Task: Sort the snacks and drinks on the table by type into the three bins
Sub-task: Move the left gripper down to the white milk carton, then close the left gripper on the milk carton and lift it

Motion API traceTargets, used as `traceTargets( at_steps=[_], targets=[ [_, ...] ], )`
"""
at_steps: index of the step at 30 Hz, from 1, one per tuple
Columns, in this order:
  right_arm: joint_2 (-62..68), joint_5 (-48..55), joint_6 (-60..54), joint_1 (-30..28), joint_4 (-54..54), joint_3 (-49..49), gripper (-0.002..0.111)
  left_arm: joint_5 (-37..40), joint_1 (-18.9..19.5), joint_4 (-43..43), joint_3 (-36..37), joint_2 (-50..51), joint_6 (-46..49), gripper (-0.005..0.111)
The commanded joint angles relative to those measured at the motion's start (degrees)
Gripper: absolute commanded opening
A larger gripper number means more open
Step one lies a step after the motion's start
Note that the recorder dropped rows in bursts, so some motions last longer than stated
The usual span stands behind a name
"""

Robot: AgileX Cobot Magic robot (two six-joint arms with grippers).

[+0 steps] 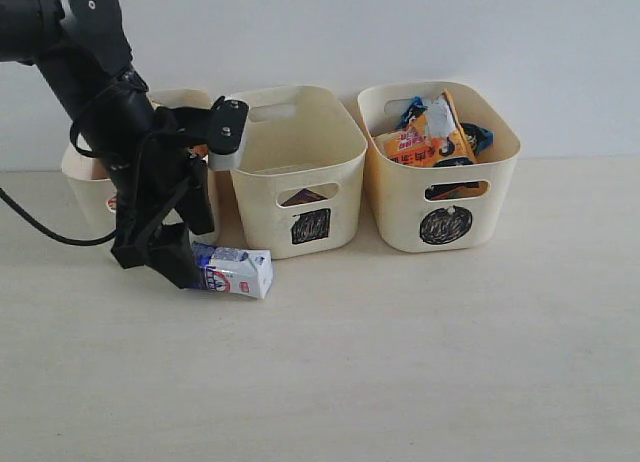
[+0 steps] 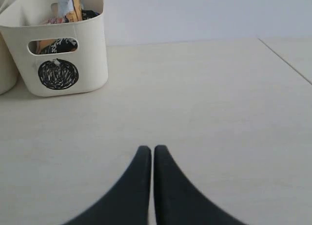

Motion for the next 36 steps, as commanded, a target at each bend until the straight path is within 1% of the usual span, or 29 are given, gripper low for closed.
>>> traceTargets(
  at_steps=[1,8,12,15,20,32,36],
  targets=[
    [-0.3,-0.2,0.3,-0.2,-0.2,0.2,0.0,-1.1,0.2,-0.7,0.3,2.2,0.2,0.074],
    [-0.3,-0.2,0.3,-0.2,-0.2,0.2,0.0,-6.6,0.2,-0.4,0.3,5.3,0.7,0.082],
    [-0.3,-0.2,0.3,-0.2,-0.2,0.2,0.0,-7.2,0.2,0.0,0.3,6.9,2.7,0.086],
    [-0.3,-0.2,0.3,-0.2,-0.2,0.2,0.0,-9.6,0.2,0.3,0.3,8.0,2.7,0.086],
    [-0.3,-0.2,0.3,-0.2,-0.2,0.2,0.0,-15.8,0.2,1.0,0.3,9.1,2.7,0.086],
    [-0.3,-0.2,0.3,-0.2,-0.2,0.2,0.0,-17.6,0.2,2.4,0.3,11.7,2.7,0.086],
    [-0.3,-0.2,0.3,-0.2,-0.2,0.2,0.0,-20.4,0.2,2.8,0.3,13.4,2.7,0.086]
  ],
)
